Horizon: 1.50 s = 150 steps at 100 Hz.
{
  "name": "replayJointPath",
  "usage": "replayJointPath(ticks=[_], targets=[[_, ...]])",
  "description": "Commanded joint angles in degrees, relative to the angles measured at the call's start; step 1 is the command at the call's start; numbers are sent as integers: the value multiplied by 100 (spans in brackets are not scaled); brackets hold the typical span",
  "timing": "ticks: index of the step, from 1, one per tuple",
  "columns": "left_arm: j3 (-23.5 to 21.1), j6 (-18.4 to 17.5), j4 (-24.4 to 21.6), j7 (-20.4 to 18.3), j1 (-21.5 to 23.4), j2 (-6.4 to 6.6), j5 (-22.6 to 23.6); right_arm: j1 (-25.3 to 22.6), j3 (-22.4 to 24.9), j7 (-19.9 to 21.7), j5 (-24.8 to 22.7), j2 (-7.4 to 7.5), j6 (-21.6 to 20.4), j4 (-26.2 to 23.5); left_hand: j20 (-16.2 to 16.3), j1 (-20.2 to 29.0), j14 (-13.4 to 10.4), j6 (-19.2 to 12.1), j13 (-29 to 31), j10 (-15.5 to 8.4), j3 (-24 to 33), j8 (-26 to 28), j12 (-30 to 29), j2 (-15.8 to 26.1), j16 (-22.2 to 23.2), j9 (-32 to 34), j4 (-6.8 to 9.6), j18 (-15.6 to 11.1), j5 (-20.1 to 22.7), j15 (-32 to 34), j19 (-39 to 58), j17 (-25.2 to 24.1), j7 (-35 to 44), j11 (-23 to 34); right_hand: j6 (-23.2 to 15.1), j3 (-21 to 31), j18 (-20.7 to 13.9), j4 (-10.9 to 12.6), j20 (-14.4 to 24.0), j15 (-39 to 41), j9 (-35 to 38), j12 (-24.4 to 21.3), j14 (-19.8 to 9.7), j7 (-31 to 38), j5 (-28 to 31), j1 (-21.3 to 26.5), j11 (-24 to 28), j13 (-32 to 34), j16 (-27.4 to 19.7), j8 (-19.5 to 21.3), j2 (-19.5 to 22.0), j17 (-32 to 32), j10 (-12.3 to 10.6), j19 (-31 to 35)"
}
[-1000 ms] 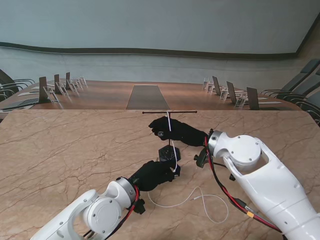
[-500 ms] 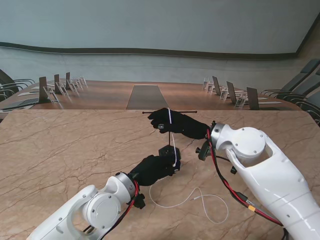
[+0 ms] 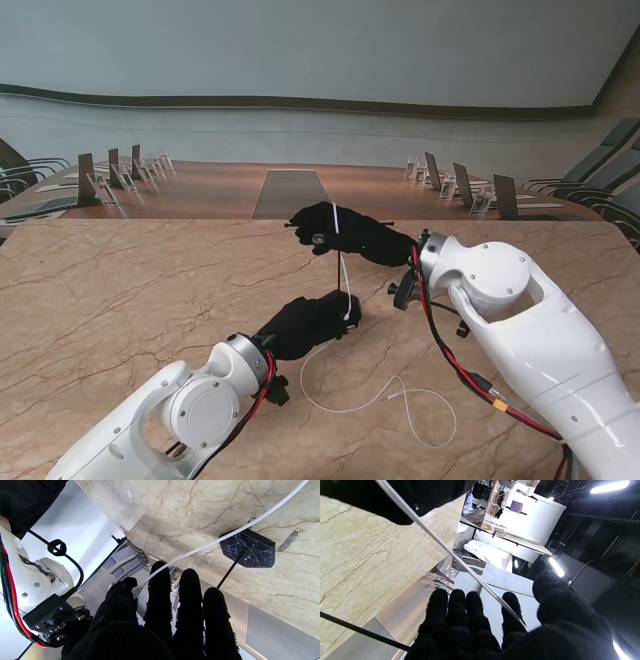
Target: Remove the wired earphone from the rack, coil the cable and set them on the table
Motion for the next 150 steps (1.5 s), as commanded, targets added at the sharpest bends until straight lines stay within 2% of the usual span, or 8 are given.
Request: replayJointPath(ticks=[1,87,116,132,150], targets=[[-9,-16,-34,8,-20,-39,-32,59,-23,7,33,-43,-16,1,-13,511,41,25,69,-15,50,-59,114,-56,101,73,133,26,-192,113,56,-80,193,218,-14,-49,-70,174,-133,55,-49,47,13,65,-77,198,60,70,9,-32,288,92,14,170],[-50,3,252,95,-503,-133,-324,686,-290,-15,345,-193,-310,548,62,485,73,113,47,39,10,-281,250,-64,246,-9,123,79,-208,233,103,-104,39,381,-82,-139,-107,192,-163,22,-82,12,-25,151,-77,192,-18,1,-7,-16,333,7,-18,105],[9,21,437,199,-684,-188,-425,798,-371,-81,369,-233,-464,716,74,469,64,130,60,40,6,-356,262,-92,264,-9,123,85,-209,238,106,-93,-20,387,-133,-161,-225,208,-204,-40,-206,-6,-132,106,-83,191,-66,-171,-33,-28,354,-169,-124,14],[77,68,559,237,-816,-220,-481,833,-345,-70,372,-224,-618,743,86,428,49,174,51,24,1,-502,287,-142,286,-24,113,88,-206,254,115,-91,-161,417,-150,-153,-235,215,-205,-35,-219,-4,-145,84,-84,214,-60,-172,-34,-30,371,-180,-125,18],[158,77,692,336,-929,-264,-518,690,-195,-40,346,-165,-714,535,78,311,11,207,24,-11,-1,-656,369,-341,319,-53,112,76,-185,271,77,-115,-246,519,-144,-159,-235,206,-207,-37,-212,-6,-138,-56,-104,273,-55,-156,-40,-74,455,-176,-110,28]])
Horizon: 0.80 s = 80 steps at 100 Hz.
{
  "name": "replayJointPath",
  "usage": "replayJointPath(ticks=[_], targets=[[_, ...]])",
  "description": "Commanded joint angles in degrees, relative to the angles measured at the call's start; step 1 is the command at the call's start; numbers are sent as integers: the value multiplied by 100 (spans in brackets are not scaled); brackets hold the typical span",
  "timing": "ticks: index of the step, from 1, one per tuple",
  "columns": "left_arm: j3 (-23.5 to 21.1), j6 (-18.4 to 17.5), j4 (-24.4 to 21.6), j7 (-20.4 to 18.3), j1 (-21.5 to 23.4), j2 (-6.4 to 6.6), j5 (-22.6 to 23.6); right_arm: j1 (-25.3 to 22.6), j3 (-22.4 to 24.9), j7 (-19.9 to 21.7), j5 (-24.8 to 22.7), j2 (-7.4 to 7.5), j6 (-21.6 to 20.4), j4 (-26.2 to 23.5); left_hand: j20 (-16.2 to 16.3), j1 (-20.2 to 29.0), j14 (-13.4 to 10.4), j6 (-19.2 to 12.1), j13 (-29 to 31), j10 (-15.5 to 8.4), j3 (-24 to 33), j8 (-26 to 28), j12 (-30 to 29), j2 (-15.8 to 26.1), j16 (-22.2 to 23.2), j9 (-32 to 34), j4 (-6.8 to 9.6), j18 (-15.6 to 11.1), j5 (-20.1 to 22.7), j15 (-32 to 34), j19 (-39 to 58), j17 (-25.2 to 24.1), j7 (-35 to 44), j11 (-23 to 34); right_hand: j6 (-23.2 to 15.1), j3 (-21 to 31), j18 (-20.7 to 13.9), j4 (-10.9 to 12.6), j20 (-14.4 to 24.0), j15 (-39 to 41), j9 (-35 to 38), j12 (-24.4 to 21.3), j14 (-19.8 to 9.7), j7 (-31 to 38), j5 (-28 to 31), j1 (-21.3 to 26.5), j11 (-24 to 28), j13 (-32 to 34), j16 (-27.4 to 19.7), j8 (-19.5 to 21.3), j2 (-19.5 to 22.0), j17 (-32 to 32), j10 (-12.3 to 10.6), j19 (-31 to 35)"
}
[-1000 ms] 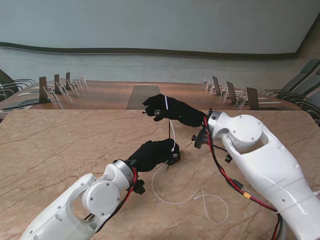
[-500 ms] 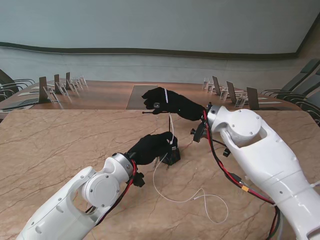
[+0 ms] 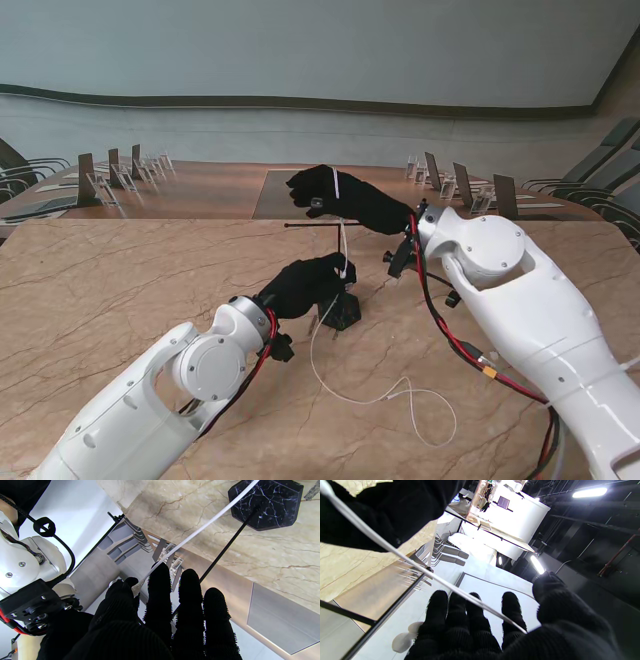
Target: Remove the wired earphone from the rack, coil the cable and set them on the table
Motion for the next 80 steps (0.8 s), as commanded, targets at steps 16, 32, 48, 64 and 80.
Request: replayJointPath(ticks=[16,32,48,64,80], targets=[[85,74,128,104,-48,-80,14,-320,205,-5,-83,94,-2,-470,-35,178,-83,44,-124,-73,31,-101,175,-432,50,-142,118,-9,-195,-72,-166,-176,-53,321,-117,-179,-238,206,-157,-56,-160,-4,-126,-401,-119,341,-25,-100,-50,-155,485,-90,-104,0],[163,213,223,204,-8,-121,-50,-613,373,6,-153,161,47,-815,-192,499,-97,24,-248,-52,70,-46,384,-359,-169,-216,118,-3,-184,-427,-532,-305,67,58,-127,-202,-231,203,-157,-39,-154,13,-127,-424,-95,372,18,-83,-43,-124,512,-74,-102,8],[237,275,277,247,38,-136,-54,-1019,598,-26,-251,232,56,-1250,-295,507,-143,-9,-414,-43,252,163,504,-444,-374,-345,131,-27,-251,-705,-797,-434,268,-407,-128,-216,-216,205,-154,-25,-130,15,-107,-408,-87,399,32,-64,-38,-82,527,-58,-90,19],[325,317,314,258,67,-143,-55,-1424,810,-33,-279,288,24,-1639,-356,510,-198,-39,-447,-71,687,328,528,-603,-548,-327,88,-31,-305,-920,-971,-472,501,-773,-125,-230,-207,210,-151,-16,-109,14,-89,-393,-87,420,34,-47,-34,-47,526,-43,-78,30],[398,375,369,275,51,-157,-61,-1804,1003,-41,-366,344,-7,-1982,-435,510,-311,-102,-707,-86,1020,643,565,-487,-652,-597,51,-109,-243,-1108,-1192,-613,865,-1008,-124,-239,-190,213,-147,-11,-78,13,-81,-387,-81,429,37,-23,-33,-24,525,-25,-65,41]])
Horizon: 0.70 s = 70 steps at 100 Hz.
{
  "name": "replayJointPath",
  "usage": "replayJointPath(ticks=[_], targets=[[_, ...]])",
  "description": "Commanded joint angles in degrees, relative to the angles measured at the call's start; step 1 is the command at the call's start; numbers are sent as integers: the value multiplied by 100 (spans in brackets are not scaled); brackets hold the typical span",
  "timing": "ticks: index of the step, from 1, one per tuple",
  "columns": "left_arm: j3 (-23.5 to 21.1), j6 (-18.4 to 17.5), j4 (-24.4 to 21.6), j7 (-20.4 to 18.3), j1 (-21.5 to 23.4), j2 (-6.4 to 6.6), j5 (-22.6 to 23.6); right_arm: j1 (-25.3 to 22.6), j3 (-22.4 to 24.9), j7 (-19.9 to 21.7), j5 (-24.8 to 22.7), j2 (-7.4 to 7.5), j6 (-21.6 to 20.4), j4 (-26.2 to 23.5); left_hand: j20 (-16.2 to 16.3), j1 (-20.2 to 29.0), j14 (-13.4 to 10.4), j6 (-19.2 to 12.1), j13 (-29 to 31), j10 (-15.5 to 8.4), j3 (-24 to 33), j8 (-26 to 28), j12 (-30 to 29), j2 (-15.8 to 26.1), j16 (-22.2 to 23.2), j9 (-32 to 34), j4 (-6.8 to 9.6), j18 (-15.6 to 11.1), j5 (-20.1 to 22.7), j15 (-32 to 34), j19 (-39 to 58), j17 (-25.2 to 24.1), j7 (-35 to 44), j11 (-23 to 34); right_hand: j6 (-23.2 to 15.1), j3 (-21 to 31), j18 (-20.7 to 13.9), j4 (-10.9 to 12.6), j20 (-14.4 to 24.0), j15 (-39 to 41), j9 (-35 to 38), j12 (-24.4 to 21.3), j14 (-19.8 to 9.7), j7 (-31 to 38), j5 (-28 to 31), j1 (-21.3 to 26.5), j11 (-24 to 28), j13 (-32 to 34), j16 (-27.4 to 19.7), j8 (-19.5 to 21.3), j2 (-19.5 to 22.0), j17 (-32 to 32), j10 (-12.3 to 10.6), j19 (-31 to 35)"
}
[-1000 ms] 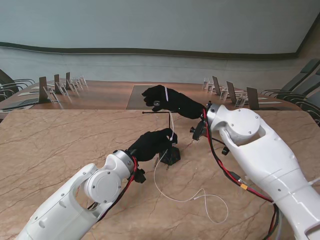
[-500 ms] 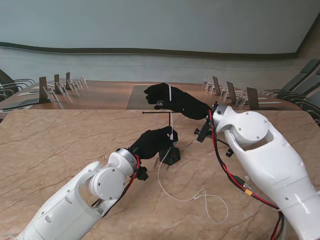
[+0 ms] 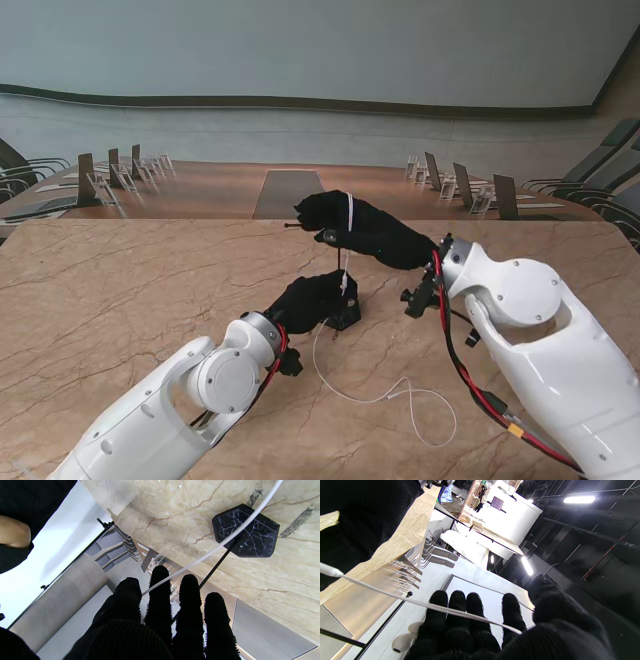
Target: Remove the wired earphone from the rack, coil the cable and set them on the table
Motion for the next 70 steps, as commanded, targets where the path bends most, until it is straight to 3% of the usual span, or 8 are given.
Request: replayJointPath(ticks=[1,16,70], targets=[[34,50,52,7,48,-52,-9,-174,28,-9,-72,34,-54,-145,-84,453,-233,-137,-242,-92,221,174,123,-1,-116,-256,43,-134,-154,-163,-224,-218,368,-161,-124,-132,-183,212,-89,-10,-75,14,-73,-29,-81,186,37,-15,-32,31,280,-20,-63,41],[47,123,132,88,44,-90,-74,-464,198,4,-163,75,-32,-394,-174,455,-340,-203,-479,-95,356,501,238,151,-198,-437,17,-250,67,-348,-711,-432,341,-434,-112,-159,-141,211,-80,4,-40,11,-14,-37,-95,159,33,38,-28,43,269,28,-7,65],[98,194,637,431,-161,-241,-221,-1022,448,74,-139,135,-112,-785,-15,454,-237,-322,-340,-59,278,773,239,270,-60,-348,7,-191,184,-136,-654,-331,350,-160,-95,-170,-100,218,-72,12,18,9,33,-43,-83,163,18,87,-22,75,273,62,29,83]])
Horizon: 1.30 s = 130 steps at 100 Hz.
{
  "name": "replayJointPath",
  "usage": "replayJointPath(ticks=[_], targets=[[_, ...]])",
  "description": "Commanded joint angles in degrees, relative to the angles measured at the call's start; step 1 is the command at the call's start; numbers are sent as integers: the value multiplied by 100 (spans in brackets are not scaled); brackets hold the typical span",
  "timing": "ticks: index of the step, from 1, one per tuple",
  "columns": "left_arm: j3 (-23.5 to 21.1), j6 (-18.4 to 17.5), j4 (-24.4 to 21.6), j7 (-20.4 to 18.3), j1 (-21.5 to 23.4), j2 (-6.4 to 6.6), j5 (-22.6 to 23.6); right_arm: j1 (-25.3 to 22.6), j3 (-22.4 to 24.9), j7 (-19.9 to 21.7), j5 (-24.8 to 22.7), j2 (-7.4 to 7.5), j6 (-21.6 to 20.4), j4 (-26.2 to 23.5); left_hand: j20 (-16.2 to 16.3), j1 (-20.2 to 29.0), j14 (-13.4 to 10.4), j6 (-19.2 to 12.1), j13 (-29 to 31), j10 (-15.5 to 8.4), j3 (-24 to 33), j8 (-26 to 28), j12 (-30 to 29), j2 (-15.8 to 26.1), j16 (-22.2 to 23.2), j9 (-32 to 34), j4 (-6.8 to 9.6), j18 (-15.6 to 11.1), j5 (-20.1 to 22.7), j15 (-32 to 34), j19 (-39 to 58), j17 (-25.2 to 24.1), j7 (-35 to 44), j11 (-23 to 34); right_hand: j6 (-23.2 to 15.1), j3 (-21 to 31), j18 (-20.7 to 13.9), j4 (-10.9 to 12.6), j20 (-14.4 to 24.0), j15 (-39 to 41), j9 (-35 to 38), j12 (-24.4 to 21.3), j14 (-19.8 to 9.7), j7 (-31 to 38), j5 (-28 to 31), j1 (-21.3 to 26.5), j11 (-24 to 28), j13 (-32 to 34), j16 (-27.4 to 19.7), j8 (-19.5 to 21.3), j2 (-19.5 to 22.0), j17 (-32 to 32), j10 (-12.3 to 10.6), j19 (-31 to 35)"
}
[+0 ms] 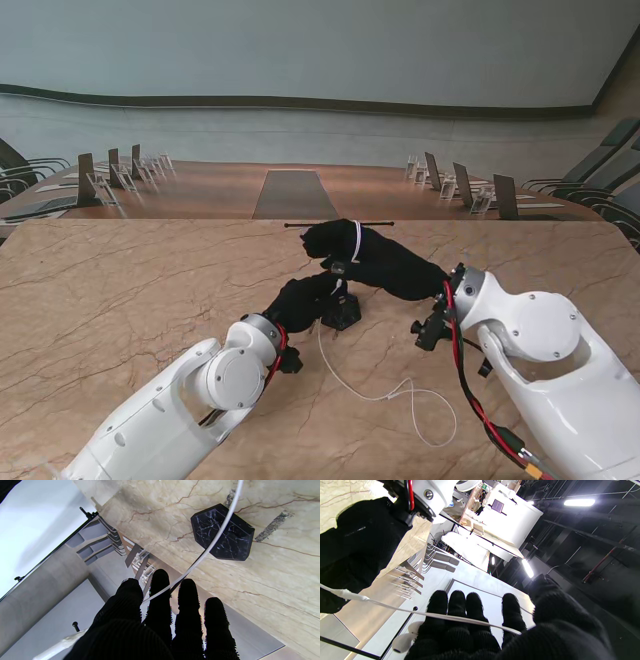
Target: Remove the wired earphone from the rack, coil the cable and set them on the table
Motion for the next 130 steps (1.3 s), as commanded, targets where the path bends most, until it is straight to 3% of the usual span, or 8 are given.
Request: replayJointPath(ticks=[1,20,75,130], targets=[[11,34,69,21,-32,-60,-14,-112,22,7,9,13,-48,-97,119,454,-80,-318,23,-66,106,281,59,276,91,-37,44,-104,201,126,-15,4,271,146,-92,-107,-99,219,-71,14,21,10,25,-42,-81,165,19,88,-21,71,275,63,26,85],[48,-77,269,120,-188,-116,-90,-318,152,120,47,53,-139,-226,194,454,14,-551,123,-20,-228,228,-17,274,181,56,4,-65,165,288,107,51,199,365,-83,-118,-42,218,-57,45,127,17,83,-8,-68,161,36,194,-9,92,273,147,75,119],[26,-91,377,198,-416,-163,-100,-690,323,253,95,82,-43,-314,287,454,247,-313,651,42,-135,217,-385,171,326,533,-26,132,233,703,625,361,223,812,-69,-128,47,218,-35,58,325,15,167,167,-67,180,-6,371,2,145,299,286,134,161],[-105,-97,296,155,-486,-128,-17,-1088,488,347,-219,127,250,-272,442,453,482,-518,1004,142,-322,388,-684,260,591,799,-4,309,211,1251,1351,625,188,1348,-73,-178,104,220,-19,48,456,15,203,331,-75,158,-56,473,3,152,298,362,164,181]])
